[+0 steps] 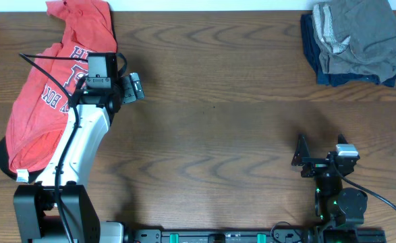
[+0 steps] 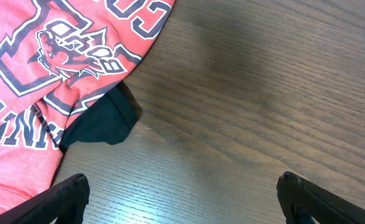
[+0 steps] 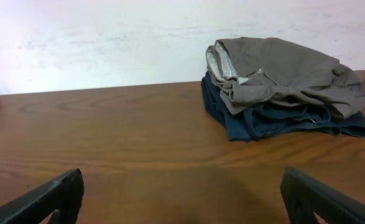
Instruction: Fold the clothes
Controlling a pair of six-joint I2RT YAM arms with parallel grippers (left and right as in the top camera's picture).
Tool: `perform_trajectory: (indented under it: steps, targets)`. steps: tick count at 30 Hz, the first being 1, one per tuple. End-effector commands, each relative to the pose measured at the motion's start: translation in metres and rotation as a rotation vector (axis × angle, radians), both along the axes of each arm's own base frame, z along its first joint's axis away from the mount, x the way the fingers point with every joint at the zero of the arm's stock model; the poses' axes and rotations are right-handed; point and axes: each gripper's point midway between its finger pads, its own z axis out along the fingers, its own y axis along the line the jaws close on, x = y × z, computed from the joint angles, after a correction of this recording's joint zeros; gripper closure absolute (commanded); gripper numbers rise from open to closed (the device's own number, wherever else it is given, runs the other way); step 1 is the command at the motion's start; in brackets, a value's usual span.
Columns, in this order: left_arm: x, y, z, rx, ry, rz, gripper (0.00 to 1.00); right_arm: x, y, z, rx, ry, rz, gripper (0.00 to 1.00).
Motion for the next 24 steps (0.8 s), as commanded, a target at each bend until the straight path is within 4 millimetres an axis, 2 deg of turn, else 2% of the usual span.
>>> perform_trajectory:
  steps: [1, 9, 16, 21, 24]
  targets:
    - [-0.001, 0.002, 0.001, 0.004, 0.003, 0.001, 0.02, 0.0, 0.001, 0.0, 0.012, -0.004, 0.002, 0.01]
    - [-0.007, 0.002, 0.045, 0.002, -0.105, 0.0, 0.02, 0.0, 0.001, 0.0, 0.012, -0.004, 0.002, 0.01]
    - [-0.04, 0.002, 0.091, 0.0, -0.207, 0.0, 0.02, 0.0, 0.001, 0.0, 0.012, -0.004, 0.002, 0.01]
    - [-0.059, 0.003, 0.128, -0.003, -0.401, 0.0, 0.02, 0.0, 0.001, 0.0, 0.012, -0.005, 0.001, 0.01]
    - [-0.077, 0.003, 0.137, -0.004, -0.517, 0.001, 0.02, 0.0, 0.001, 0.0, 0.012, -0.005, 0.001, 0.01]
